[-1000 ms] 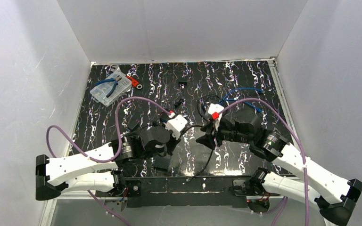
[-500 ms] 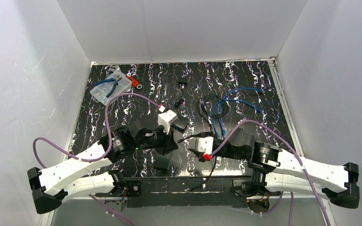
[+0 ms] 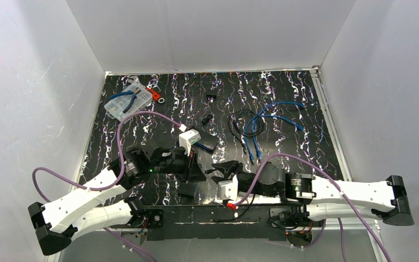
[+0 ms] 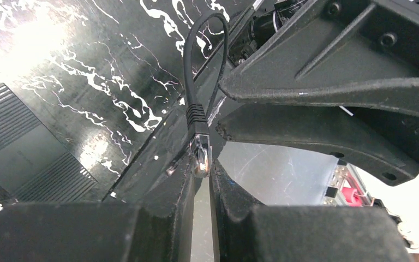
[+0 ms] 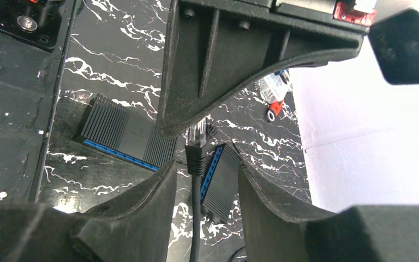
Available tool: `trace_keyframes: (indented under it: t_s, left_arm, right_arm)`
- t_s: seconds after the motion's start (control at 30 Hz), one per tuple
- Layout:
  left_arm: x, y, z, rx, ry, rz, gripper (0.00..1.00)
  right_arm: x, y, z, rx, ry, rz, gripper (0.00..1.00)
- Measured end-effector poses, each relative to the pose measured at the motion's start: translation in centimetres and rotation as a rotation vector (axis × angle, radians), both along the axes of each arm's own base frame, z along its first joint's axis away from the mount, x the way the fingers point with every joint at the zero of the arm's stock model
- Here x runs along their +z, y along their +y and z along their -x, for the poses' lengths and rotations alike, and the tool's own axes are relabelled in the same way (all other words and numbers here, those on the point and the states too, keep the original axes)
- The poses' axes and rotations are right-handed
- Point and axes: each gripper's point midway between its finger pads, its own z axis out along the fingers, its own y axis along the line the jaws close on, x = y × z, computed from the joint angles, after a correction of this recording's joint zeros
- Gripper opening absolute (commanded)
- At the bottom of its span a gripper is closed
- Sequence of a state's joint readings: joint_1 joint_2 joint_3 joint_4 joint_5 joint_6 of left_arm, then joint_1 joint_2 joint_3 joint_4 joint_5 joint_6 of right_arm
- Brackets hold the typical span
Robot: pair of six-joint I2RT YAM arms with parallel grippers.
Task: Insert the plug into the switch port
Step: Pick up the connector from the center of the board.
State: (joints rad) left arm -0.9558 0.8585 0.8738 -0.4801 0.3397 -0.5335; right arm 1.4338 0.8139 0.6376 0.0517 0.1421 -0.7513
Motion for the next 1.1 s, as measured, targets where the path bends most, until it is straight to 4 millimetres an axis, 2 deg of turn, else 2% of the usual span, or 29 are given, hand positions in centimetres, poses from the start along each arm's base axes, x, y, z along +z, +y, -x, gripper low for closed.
trace_keyframes:
  t_s: [0.43,0.77,1.1]
  left_arm:
    - [-0.4,0.2,0.4,0.01,0.112,0.028,0.0]
    - [-0.1,0.2,0.5,0.009,0.166,0.066,0.0]
    - [0.3,0.0,0.8,-0.006,0.189,0.099,0.0]
  right_arm:
    - [-1.3,1.5,0.6,-0.01,-0.06,0.029,0.43]
    - [-1.7,1.6,0.4,-0.036,-0.083,0.033,0.41]
    - [-2.1,1.6,0.0,-0.059,-0.089,0.038,0.27]
